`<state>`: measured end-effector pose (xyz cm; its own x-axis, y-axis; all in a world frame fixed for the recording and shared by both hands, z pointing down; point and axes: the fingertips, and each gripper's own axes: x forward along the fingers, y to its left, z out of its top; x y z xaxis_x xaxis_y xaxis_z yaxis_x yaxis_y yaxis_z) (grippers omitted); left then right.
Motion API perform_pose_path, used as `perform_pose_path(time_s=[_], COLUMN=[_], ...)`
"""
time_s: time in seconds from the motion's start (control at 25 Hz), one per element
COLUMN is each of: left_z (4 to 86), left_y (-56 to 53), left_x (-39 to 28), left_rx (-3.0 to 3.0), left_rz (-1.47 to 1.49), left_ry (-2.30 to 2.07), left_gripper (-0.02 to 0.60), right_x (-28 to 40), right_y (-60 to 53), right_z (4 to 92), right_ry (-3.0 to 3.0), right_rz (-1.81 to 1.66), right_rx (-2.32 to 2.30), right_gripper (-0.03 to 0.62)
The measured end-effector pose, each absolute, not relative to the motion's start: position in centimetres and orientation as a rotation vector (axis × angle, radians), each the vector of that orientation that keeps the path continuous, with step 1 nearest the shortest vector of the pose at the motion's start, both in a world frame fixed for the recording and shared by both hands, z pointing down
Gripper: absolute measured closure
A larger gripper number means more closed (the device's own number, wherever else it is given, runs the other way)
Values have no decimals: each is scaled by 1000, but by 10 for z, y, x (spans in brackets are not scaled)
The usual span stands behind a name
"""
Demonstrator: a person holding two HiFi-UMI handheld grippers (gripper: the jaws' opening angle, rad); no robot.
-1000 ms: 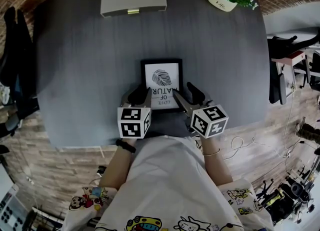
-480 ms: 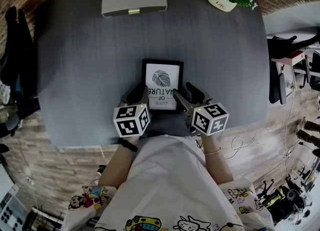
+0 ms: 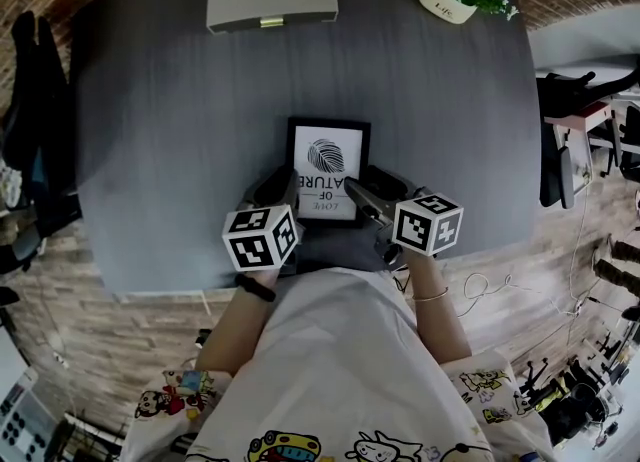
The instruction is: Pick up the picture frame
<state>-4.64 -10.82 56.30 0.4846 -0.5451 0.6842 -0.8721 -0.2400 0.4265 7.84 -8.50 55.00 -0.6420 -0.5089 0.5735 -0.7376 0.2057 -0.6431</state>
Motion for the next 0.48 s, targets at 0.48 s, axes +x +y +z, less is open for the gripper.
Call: perform_pose_path(time_s=[0.48], left_z=[564], left_y=[-108], left_x=[-46], left_rx=[1900], left_rz=[492], left_ry=[-1139], left_gripper=[497], right_x=[81], right_y=[-90], right_z=[554], right_ry=[-2229], right_rz=[1708], right_rx=[1042], right_gripper=[364])
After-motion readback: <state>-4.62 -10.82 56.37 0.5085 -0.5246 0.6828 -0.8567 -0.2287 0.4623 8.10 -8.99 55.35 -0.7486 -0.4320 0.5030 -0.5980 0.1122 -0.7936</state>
